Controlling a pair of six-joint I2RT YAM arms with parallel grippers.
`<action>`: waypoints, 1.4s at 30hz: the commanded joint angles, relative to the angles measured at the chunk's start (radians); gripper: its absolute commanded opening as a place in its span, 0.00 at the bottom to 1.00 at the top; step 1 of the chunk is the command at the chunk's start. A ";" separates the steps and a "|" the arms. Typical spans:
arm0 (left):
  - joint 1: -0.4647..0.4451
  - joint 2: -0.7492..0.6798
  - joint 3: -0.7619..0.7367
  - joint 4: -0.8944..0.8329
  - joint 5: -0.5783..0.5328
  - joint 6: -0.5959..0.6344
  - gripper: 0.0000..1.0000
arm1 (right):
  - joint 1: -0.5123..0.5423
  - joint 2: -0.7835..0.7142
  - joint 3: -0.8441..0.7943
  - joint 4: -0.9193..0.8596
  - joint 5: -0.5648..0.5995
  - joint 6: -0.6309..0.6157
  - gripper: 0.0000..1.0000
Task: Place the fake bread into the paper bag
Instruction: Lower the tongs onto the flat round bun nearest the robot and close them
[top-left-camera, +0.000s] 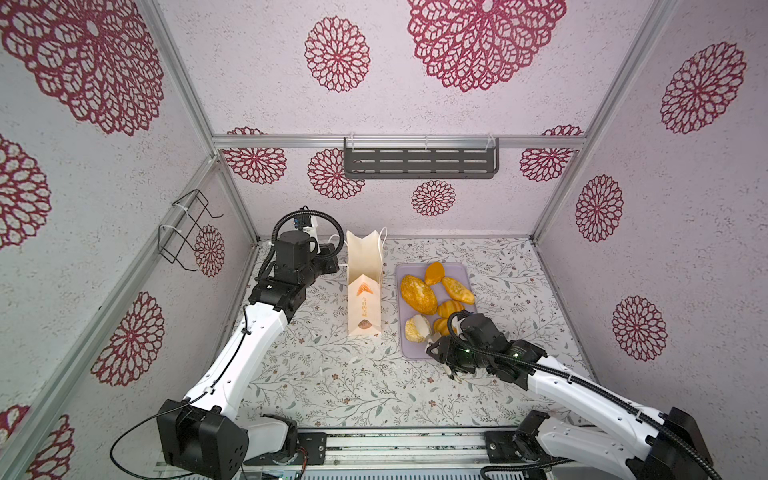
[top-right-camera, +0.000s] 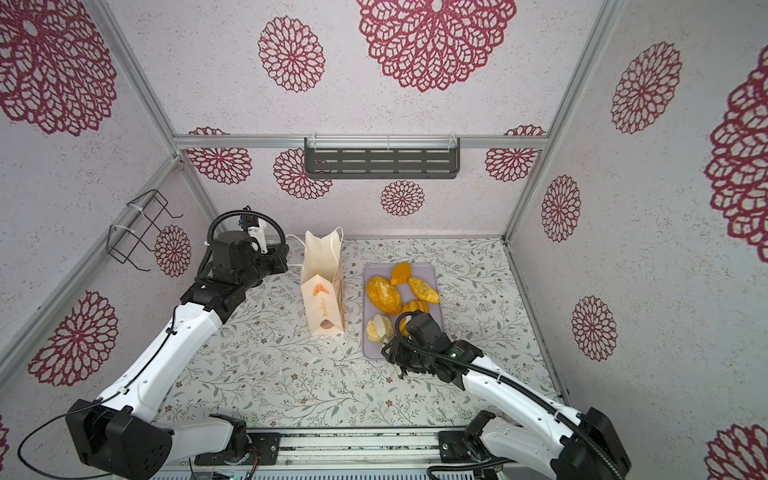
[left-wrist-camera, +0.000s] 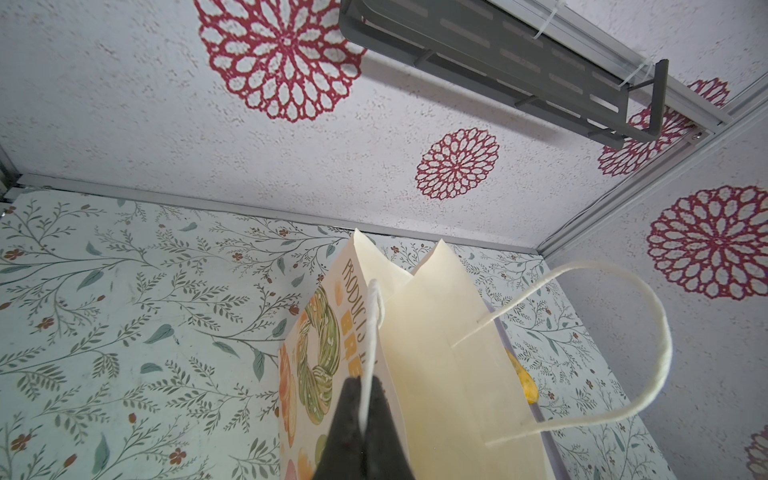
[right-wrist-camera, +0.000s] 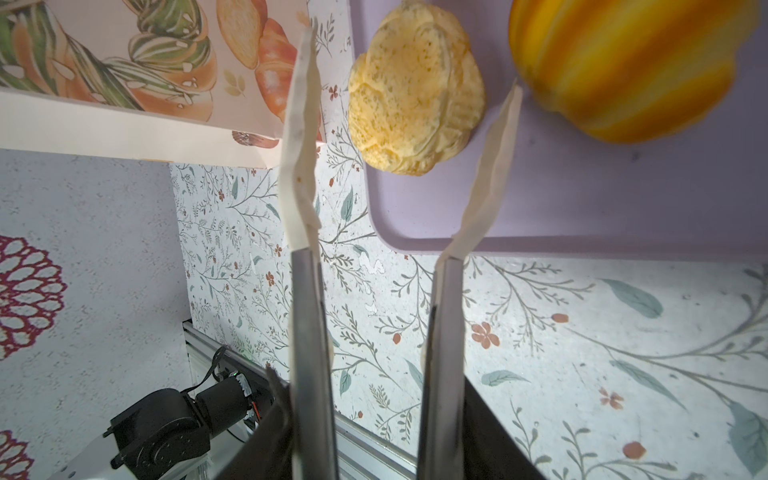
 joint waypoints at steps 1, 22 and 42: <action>0.007 -0.016 0.024 0.004 0.008 -0.001 0.00 | -0.003 0.000 -0.003 0.043 -0.013 0.018 0.52; 0.006 -0.013 0.021 0.005 0.011 -0.004 0.00 | -0.008 0.072 -0.013 0.111 -0.024 0.007 0.41; 0.005 -0.013 0.015 0.018 0.034 -0.032 0.00 | -0.019 -0.017 0.021 0.070 0.006 -0.025 0.22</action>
